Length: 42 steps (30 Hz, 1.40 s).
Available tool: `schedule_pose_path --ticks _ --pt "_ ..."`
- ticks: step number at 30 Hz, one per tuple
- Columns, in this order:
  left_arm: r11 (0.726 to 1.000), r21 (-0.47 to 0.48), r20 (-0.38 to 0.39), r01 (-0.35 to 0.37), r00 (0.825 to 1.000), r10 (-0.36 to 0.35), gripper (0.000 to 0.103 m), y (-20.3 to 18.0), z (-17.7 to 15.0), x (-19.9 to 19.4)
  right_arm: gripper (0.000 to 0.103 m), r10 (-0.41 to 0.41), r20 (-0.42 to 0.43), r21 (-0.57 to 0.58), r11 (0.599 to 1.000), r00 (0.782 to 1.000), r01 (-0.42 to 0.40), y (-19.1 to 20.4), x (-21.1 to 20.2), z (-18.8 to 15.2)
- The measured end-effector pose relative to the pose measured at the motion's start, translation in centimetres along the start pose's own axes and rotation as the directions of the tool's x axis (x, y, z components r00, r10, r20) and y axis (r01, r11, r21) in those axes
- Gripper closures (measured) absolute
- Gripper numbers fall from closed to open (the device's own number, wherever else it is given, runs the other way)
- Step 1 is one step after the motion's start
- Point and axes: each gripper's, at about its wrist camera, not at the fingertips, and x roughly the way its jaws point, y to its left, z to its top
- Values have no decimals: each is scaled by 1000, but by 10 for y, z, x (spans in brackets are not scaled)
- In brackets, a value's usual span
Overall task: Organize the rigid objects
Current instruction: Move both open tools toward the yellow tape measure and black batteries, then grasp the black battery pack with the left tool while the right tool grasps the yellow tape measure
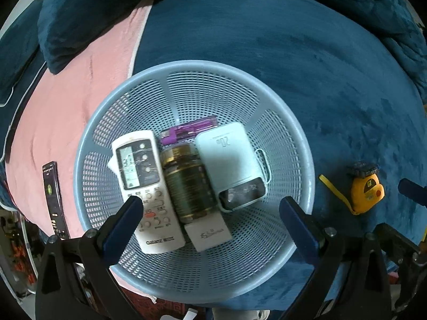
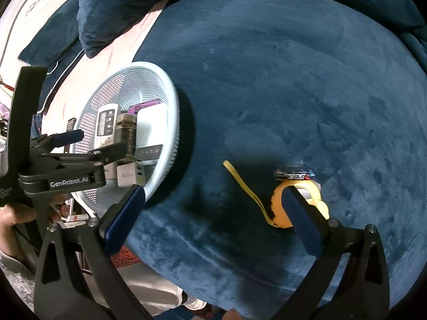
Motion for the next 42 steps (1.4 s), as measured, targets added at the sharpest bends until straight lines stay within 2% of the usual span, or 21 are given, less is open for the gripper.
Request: schedule_pose_path --ticks 8,26,34,39,41,42 --pt "998 60 5 16 1000 -16 1 -29 3 -1 0 -4 -20 38 999 1000 5 -27 -1 -5" --pt "982 175 -6 69 998 -69 1 -103 12 4 0 -62 -47 197 978 997 70 -108 -1 -26" --pt "975 206 -17 87 996 -85 1 -128 16 10 0 -59 -111 182 980 992 79 -113 22 -38" --pt "978 192 0 83 996 -85 1 -130 21 10 1 -47 -125 111 992 991 61 -102 38 -36" --pt "980 181 -3 83 996 -84 1 -127 23 12 3 -50 -131 81 995 990 61 -95 46 -34" --pt "981 179 -6 81 997 -82 1 -125 23 14 7 -50 -135 71 996 990 60 -92 51 -33"
